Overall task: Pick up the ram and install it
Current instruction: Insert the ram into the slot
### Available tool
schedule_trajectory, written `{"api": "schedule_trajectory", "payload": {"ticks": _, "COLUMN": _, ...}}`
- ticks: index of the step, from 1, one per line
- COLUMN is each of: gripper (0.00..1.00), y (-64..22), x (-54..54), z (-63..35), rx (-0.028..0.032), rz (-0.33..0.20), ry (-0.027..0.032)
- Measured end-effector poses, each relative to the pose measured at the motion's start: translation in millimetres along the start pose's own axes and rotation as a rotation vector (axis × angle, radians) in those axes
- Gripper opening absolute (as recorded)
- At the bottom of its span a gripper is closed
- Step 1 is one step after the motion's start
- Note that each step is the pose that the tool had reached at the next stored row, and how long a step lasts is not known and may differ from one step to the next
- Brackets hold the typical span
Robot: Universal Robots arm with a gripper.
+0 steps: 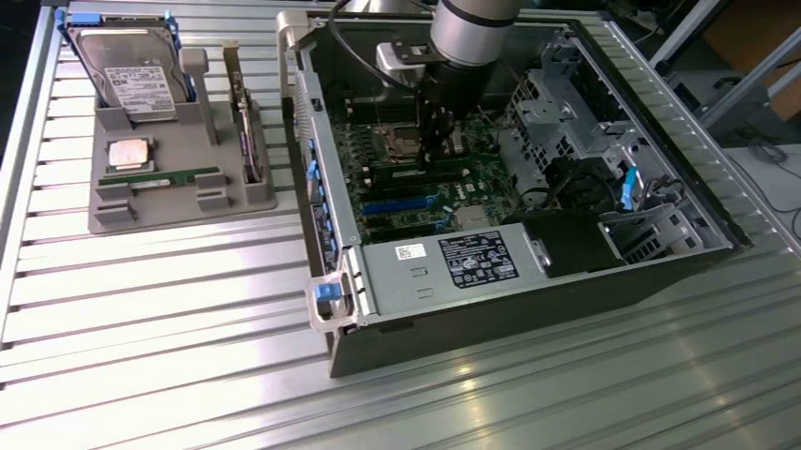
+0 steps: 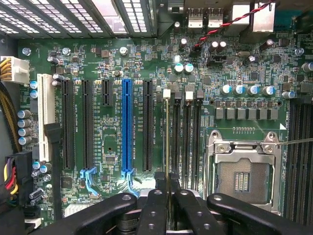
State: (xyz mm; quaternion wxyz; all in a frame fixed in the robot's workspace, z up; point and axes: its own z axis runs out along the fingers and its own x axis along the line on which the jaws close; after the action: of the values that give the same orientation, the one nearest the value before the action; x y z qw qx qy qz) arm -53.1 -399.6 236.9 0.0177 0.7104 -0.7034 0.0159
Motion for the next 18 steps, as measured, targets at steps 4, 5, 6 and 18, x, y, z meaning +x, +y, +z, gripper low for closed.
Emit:
{"api": "schedule_trajectory", "payload": {"ticks": 4, "gripper": 0.13, "y": 0.1, "x": 0.0, "z": -1.5, "rx": 0.002, "rz": 0.0, "ry": -0.0002}}
{"api": "schedule_trajectory", "payload": {"ticks": 5, "gripper": 0.13, "y": 0.1, "x": 0.0, "z": -1.5, "rx": 0.002, "rz": 0.0, "ry": -0.0002}}
{"api": "schedule_trajectory", "payload": {"ticks": 6, "gripper": 0.13, "y": 0.1, "x": 0.0, "z": -1.6, "rx": 0.002, "rz": 0.0, "ry": -0.0003}}
{"api": "schedule_trajectory", "payload": {"ticks": 18, "gripper": 0.13, "y": 0.7, "x": -0.1, "z": 0.5, "rx": 0.0019, "rz": 0.0, "ry": -0.0046}}
